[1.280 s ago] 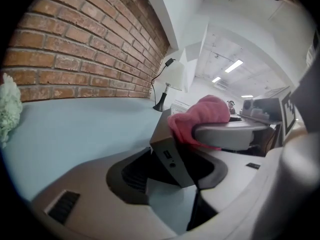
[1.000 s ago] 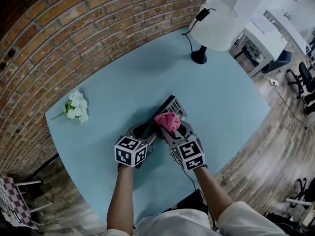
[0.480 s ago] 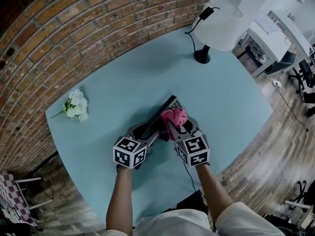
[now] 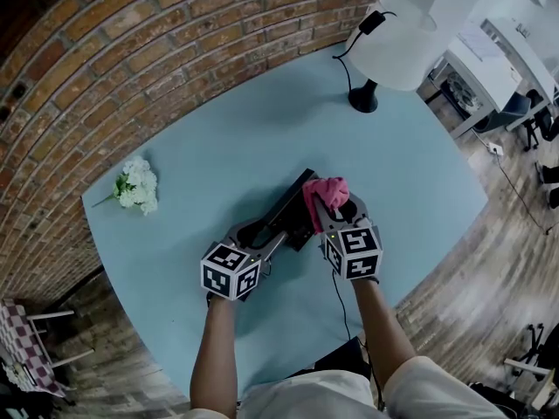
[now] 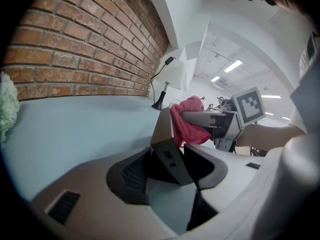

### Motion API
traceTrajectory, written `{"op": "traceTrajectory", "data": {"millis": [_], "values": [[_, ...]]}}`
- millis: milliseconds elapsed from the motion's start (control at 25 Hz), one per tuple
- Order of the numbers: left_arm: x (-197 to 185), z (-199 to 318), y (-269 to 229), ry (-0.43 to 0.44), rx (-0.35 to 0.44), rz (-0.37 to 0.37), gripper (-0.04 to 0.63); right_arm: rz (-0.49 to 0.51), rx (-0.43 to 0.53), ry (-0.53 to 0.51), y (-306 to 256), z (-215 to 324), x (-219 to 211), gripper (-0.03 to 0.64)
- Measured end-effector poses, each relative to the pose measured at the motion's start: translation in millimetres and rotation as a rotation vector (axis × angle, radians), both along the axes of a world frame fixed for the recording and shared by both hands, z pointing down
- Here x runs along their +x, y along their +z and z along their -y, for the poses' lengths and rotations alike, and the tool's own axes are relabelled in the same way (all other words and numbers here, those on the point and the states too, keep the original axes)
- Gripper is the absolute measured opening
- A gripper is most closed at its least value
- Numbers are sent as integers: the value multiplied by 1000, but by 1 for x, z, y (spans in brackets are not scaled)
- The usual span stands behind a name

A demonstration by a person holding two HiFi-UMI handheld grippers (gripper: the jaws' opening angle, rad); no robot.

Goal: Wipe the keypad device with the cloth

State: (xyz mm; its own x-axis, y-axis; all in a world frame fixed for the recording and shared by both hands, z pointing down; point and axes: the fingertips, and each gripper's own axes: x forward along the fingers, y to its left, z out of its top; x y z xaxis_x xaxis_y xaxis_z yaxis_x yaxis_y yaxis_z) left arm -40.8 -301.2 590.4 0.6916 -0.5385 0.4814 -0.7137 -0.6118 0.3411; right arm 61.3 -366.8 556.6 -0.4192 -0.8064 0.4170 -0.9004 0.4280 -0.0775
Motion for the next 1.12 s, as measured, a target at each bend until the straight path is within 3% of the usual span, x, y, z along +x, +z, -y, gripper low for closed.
{"op": "traceTrajectory", "data": {"millis": [600, 720, 880, 1120], "values": [[0, 1, 1, -5, -1, 2, 245, -29, 16, 106, 5, 26, 31, 158], [-1, 2, 1, -9, 4, 3, 245, -4, 83, 59, -11, 19, 22, 156], [-1, 1, 2, -18, 1, 11, 245, 55, 105, -28, -27, -15, 3, 156], [1, 3, 3, -9, -6, 15, 246, 30, 52, -185, -6, -81, -34, 156]]}}
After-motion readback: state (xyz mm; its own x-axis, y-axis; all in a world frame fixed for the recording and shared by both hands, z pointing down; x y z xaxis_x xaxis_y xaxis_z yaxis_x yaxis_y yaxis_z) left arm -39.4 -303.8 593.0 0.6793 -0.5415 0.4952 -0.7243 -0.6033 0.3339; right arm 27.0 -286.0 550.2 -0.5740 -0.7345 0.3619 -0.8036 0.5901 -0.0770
